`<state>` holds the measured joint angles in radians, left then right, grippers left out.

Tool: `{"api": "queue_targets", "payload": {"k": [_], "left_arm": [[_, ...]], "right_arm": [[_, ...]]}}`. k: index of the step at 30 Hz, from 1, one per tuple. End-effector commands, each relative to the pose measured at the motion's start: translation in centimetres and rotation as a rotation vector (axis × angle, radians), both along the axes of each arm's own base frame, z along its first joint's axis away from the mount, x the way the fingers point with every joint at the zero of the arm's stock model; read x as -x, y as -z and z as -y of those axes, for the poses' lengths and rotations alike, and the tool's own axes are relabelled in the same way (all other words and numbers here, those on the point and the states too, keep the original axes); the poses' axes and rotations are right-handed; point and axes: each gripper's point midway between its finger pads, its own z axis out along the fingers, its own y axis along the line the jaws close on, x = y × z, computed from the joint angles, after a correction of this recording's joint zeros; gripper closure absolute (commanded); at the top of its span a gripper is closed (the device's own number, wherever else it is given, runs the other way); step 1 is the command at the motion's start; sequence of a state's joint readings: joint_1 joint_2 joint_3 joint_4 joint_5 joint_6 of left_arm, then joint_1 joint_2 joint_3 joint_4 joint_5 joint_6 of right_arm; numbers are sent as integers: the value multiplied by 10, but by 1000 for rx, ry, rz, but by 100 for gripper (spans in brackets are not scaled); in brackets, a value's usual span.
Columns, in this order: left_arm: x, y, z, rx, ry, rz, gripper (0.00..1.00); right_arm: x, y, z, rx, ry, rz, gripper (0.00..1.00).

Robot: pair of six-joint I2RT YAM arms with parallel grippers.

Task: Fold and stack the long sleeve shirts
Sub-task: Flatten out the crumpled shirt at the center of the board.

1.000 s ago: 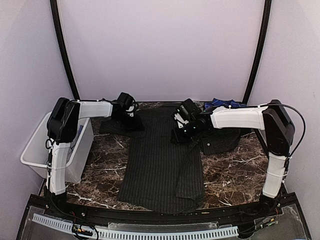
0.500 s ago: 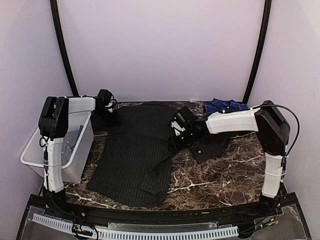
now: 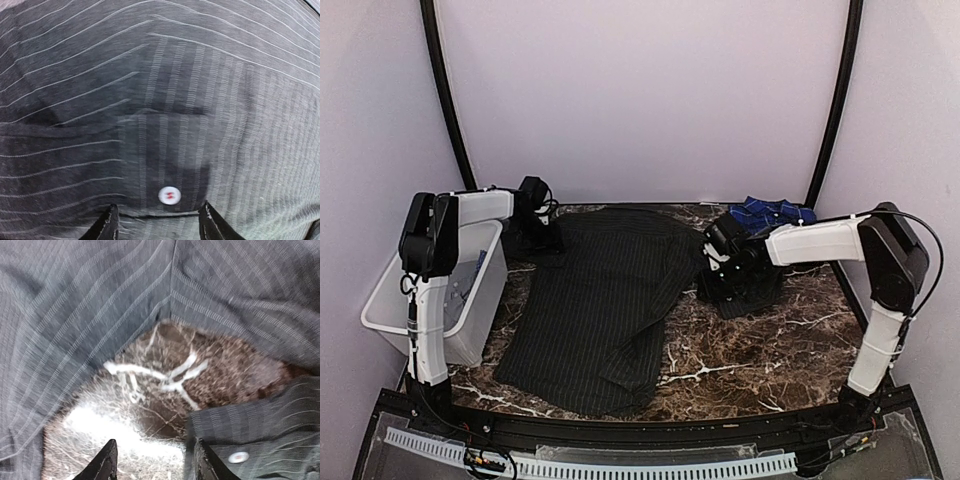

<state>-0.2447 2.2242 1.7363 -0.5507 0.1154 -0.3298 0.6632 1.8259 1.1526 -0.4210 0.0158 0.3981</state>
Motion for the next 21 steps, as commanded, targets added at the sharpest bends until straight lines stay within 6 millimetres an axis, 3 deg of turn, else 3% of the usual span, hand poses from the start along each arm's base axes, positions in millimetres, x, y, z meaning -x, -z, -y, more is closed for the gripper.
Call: {"api": "queue_targets", "payload": {"k": [1,4,6,9,10,11,12,15,21], "left_arm": [[3,-43,26,9,79,54,46],[4,-62,42,18,109,91,45],[9,-73,53,25,125,102,44],[30,-84,74,54,166,99,45],[42,-75,78,66,169,66,45],[49,-84,87,88,186,82,44],[64,-80,89,117,188,51,45],[96,-74,107,186,226,17,45],[175,-56,149,268,396,-113,46]], "right_arm": [[-26,-57,-22,-110,16,124,54],[-48,-70,-34,-123,38,169,60],[-65,-69,-41,-120,50,179,65],[-84,-52,-52,-115,50,158,73],[-89,-49,-54,-113,50,156,75],[-92,-43,-54,-106,53,147,76],[-93,-37,-54,-103,53,138,77],[-99,-20,-42,-82,78,115,81],[-111,6,4,-45,154,80,82]]}}
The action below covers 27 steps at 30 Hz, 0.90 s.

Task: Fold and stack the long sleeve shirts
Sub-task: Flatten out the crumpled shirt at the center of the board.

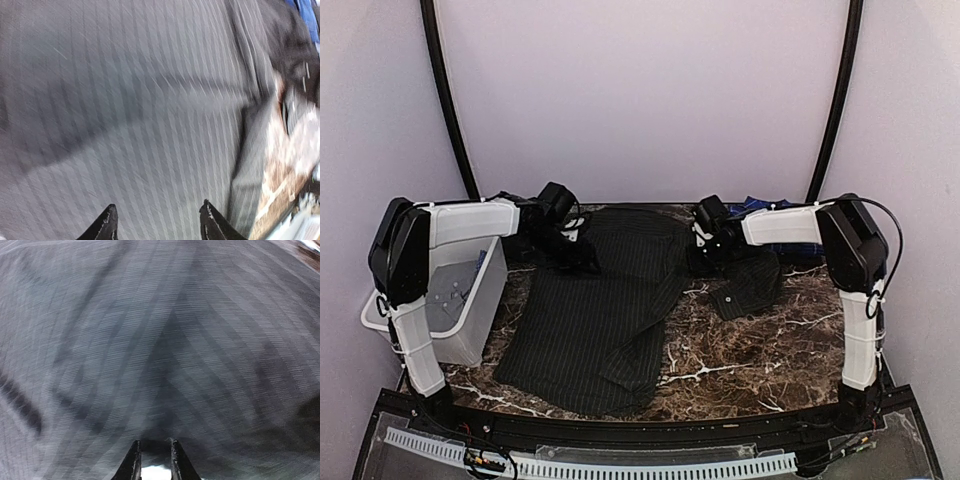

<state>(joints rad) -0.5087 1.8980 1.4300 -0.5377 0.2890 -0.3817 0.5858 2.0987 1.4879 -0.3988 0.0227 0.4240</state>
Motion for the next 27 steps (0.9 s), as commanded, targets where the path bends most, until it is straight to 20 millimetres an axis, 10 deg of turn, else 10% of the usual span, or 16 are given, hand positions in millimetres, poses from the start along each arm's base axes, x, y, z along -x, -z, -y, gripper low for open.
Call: {"api": "queue_targets", "payload": {"k": [1,14,27], "left_arm": [[56,6,32,74,129,-97,46],[169,16,86,155,427,-257,44],[194,1,114,223,516,-283,82]], "right_arm": [[-18,6,34,20,60,7,82],[-47,9,60,63,77,8,81],[-50,-15,55,55,41,42,78]]}}
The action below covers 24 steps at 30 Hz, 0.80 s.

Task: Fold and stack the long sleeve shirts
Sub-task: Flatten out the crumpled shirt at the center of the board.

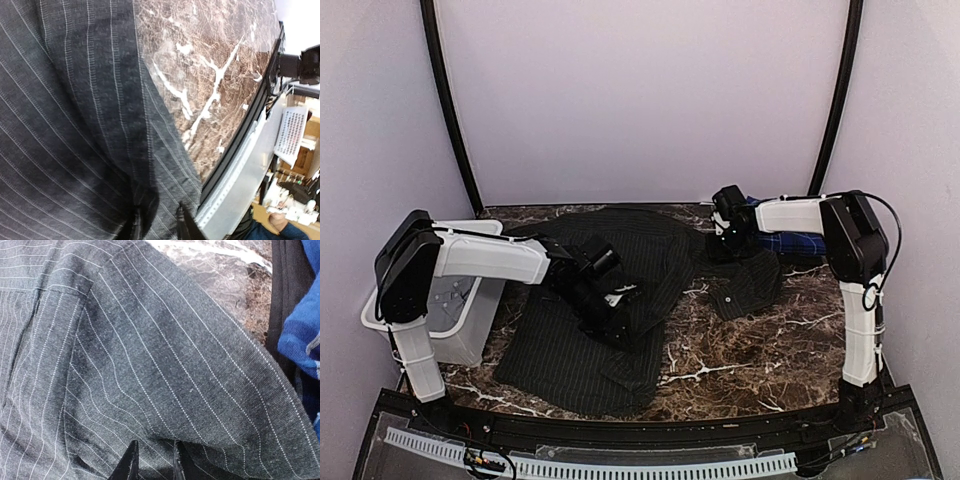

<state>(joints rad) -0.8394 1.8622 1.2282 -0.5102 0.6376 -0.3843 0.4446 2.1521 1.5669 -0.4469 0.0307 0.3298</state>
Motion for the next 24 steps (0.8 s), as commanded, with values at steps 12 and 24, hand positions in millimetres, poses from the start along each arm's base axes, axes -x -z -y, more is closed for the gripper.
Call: {"api": "queue_targets", "payload": {"k": [12,24], "left_arm": [[13,-39,77,144,146,36,97],[14,-37,110,187,189,27,51]], "right_arm": [[23,-92,5,-58,17,191,74],[76,-124,41,-134,125,294,56]]}}
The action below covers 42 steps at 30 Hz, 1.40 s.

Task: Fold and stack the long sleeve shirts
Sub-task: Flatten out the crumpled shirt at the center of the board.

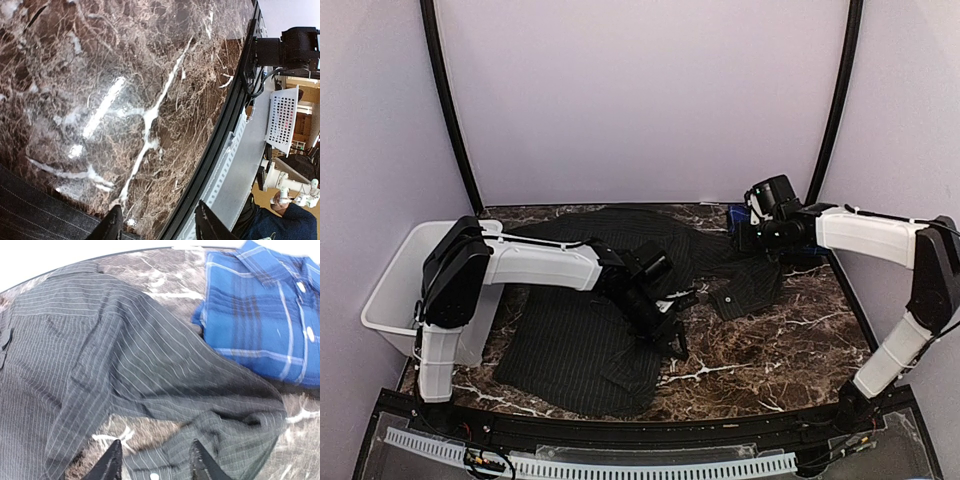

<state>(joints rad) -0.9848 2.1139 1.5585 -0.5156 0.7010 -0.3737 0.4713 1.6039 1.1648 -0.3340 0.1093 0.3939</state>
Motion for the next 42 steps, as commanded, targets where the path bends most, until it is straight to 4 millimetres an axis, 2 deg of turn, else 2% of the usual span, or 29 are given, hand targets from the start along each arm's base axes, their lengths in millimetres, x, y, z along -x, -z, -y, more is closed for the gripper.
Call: {"api": "queue_targets", "payload": {"k": [1,5,6,11,13,18,22,26,30,33,36,38,40,42], "left_arm": [[-4,-39,18,108,14,10,49],[-7,-58,25,146,11,20,47],[-10,-58,22,125,-4,39,46],[-32,-60,-8,39,-100,131,45],[-34,-58,-23,20,-124,137,45],[-26,-48,-55,-30,-140,136,45],[-24,-42,-68,-53,-147,133,46],[-23,-26,-82,-124,-134,139,51],[-14,-13,-91,-162,-105,112,56],[-16,-7,-96,-194,-121,121,57],[-23,-9,-101,-213,-159,163,53],[-29,-9,-110,-243,-193,189,50],[-26,-6,-120,-260,-202,182,50],[-13,2,-132,-275,-189,153,49]], "right_arm": [[14,-5,8,-58,53,46,54],[31,6,8,-96,43,32,51],[34,8,8,-97,41,27,50],[52,16,5,-90,25,10,50],[57,21,4,-92,19,-3,50],[71,38,5,-79,18,-50,50],[80,57,11,-45,35,-99,50],[88,68,17,-25,61,-128,49],[94,75,13,-17,51,-140,49],[95,79,9,1,38,-146,48],[95,81,4,21,27,-150,47],[96,82,4,35,24,-154,47],[96,81,5,42,20,-149,47],[96,79,6,45,17,-141,47]]}}
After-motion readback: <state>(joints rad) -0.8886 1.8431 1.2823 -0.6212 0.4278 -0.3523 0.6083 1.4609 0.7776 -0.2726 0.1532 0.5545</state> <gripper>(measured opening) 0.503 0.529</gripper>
